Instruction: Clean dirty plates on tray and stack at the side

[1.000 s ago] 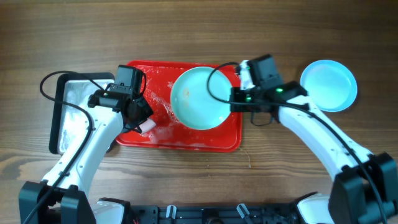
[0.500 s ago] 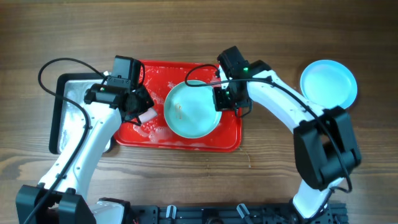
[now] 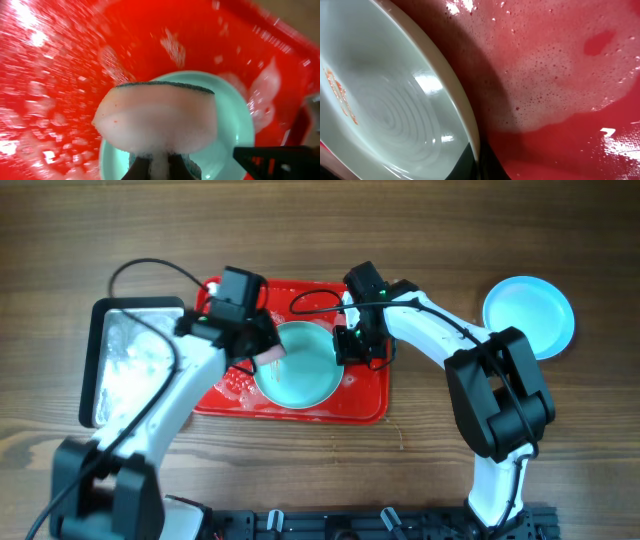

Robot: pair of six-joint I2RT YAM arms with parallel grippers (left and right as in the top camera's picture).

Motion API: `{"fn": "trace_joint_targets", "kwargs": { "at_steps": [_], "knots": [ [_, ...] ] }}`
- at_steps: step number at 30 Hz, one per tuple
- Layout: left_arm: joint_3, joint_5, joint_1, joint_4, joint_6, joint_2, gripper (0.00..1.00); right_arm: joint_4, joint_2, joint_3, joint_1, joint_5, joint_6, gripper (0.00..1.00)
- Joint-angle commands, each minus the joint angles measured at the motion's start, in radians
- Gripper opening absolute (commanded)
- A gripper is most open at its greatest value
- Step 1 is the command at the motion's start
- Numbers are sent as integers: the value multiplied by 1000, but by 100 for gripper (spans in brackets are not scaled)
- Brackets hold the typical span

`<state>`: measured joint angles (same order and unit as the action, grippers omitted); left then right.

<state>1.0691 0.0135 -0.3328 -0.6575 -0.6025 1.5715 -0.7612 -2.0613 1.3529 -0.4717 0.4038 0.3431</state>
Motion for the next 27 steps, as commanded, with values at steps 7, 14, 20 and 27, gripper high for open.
{"fn": "trace_joint_targets", "kwargs": {
  "at_steps": [7,14,20,27],
  "knots": [
    [14,-11,-92,23,24,158,4,5,-36,11,1,24,9,4],
    [-3,-121,-105,21,132,269,4,3,-36,11,4,23,23,4],
    [16,-119,-51,-48,144,281,4,4,-37,11,5,19,24,4],
    [87,286,102,-190,95,281,4,7,-43,11,5,19,32,4]
  ]
}}
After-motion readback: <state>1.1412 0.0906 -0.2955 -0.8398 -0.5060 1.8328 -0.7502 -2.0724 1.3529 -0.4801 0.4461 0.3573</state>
